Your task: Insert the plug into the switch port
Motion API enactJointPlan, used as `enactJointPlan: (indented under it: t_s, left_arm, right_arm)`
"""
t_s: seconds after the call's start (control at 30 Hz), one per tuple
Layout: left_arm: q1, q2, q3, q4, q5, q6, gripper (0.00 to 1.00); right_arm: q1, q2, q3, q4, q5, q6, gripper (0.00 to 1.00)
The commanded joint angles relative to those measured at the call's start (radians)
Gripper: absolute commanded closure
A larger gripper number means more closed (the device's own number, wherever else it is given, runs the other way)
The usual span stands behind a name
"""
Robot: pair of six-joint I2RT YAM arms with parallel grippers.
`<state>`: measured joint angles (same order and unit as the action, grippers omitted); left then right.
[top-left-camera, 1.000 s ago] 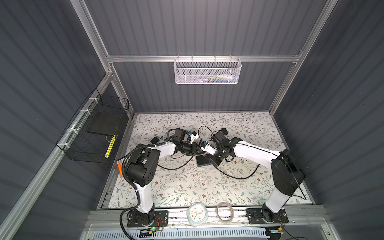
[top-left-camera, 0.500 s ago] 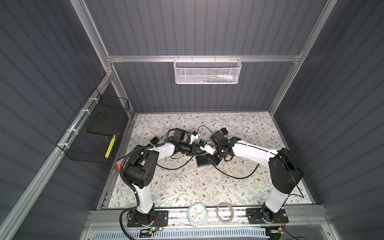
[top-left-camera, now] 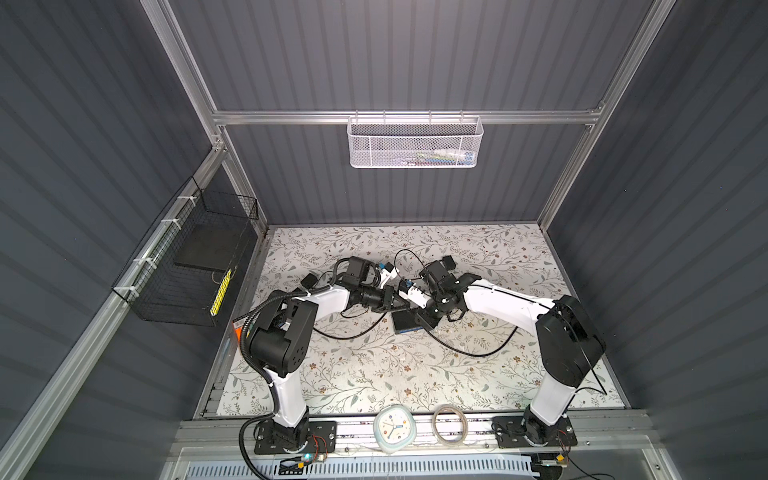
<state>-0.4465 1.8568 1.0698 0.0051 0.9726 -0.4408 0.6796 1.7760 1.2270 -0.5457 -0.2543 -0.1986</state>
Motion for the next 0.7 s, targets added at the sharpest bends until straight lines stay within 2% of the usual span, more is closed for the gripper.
enactJointPlan:
  t_s: [0.0,0.07,0.13,0.23,0.67]
  left_arm:
    - [0.003,-0.008,-0.008,0.003,0.032,0.008,0.93]
    - [0.003,-0.007,-0.008,0.005,0.03,0.006,0.96]
    - [0.002,-0.002,-0.008,0.007,0.029,0.001,0.98]
    - [0.003,-0.002,-0.008,0.015,0.031,-0.007,0.99]
    - [0.003,-0.005,-0.005,0.011,0.039,-0.011,0.99]
  right_arm:
    - [-0.006,0.011,0.022,0.006,0.008,0.006,1.0]
    - [-0.006,0.003,0.014,0.014,0.015,0.007,1.0]
    - [-0.005,-0.005,0.006,0.024,0.029,0.014,0.89]
    - [-0.008,-0.026,-0.022,0.049,0.045,0.019,0.78]
    - [-0.008,-0.054,-0.061,0.19,0.013,0.052,0.75]
